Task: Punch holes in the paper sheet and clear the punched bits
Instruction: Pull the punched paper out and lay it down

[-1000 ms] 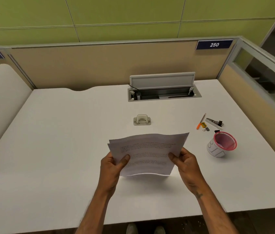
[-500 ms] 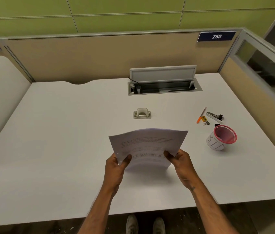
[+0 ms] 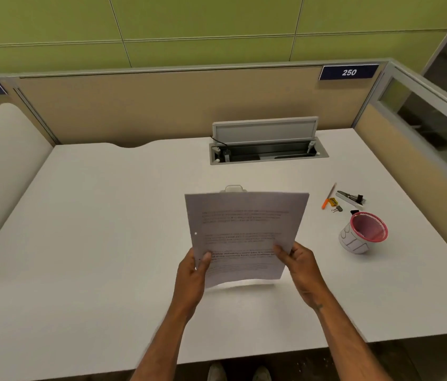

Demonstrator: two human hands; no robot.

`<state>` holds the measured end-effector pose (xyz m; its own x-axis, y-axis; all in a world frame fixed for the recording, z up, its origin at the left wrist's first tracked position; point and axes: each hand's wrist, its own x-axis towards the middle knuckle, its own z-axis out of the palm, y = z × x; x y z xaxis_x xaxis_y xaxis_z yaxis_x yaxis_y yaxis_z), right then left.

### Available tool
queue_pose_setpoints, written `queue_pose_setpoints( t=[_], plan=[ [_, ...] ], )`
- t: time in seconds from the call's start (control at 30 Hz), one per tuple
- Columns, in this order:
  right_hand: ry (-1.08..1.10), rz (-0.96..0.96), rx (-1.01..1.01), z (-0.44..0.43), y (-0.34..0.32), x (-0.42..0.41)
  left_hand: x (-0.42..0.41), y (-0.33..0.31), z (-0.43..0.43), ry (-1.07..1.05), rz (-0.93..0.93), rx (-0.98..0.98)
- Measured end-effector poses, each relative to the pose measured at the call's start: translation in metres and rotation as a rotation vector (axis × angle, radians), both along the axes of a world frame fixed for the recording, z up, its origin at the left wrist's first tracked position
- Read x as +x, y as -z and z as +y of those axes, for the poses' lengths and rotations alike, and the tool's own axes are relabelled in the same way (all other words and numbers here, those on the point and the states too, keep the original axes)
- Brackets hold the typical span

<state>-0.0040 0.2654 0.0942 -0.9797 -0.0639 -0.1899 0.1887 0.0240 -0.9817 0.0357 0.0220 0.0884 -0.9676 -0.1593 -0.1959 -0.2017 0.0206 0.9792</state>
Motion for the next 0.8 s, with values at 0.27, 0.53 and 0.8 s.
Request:
queue_pose_setpoints(
  t=[0.27, 0.53, 0.8],
  plan=[
    [0.146, -0.009, 0.094, -0.012, -0.014, -0.033, -0.039, -0.02, -0.004, -0.05, -0.099, -0.092],
    [0.297, -0.085, 0.146, -0.037, 0.005, -0.044, -0.047, -0.019, -0.001, -0.183, -0.134, -0.21],
    [0.193, -0.145, 0.224, -0.097, 0.022, -0.046, -0.021, -0.014, -0.054, -0.285, -0.172, -0.241]
  ],
)
